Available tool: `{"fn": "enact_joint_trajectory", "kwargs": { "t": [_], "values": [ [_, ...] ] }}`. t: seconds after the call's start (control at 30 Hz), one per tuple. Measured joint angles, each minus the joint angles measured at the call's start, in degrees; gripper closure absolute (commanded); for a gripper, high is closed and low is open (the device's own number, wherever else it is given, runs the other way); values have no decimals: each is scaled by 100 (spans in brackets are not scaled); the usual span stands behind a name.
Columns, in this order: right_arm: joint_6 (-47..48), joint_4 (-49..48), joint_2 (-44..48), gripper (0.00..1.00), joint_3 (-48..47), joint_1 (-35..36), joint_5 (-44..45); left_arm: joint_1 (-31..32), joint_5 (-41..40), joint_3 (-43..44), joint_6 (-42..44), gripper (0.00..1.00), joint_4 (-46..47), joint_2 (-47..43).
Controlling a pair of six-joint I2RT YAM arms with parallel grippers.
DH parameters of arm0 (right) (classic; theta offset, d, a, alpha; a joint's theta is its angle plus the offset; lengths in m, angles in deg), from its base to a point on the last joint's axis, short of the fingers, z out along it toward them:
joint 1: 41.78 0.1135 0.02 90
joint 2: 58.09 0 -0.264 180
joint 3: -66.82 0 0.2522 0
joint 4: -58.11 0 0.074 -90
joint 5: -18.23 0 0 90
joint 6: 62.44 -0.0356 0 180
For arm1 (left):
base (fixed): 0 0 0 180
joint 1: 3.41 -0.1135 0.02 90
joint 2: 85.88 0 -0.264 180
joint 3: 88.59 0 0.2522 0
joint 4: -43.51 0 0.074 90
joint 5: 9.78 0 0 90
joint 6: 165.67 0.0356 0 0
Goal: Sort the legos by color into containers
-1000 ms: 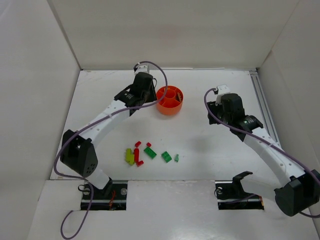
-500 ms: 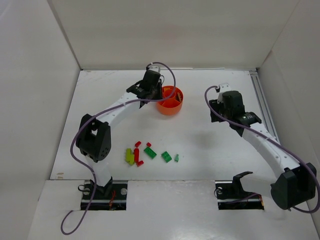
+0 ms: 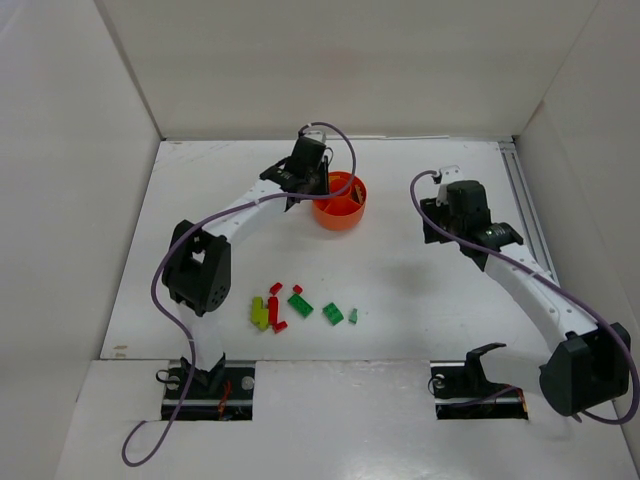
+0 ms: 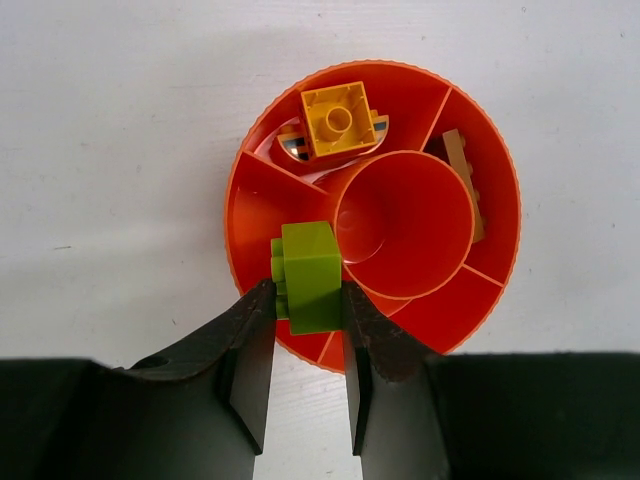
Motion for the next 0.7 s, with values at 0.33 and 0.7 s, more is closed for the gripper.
{"fn": "enact_joint_trajectory", "kwargs": {
  "t": [0.33,0.7],
  "values": [
    [20,-4,-9,40,0,-2,-2,2,-2,-7,-9,61,9,0],
    [111,-7,2,40,0,-2,-208,0,-48,-103,-39,37,-20,-114]
  ]
}}
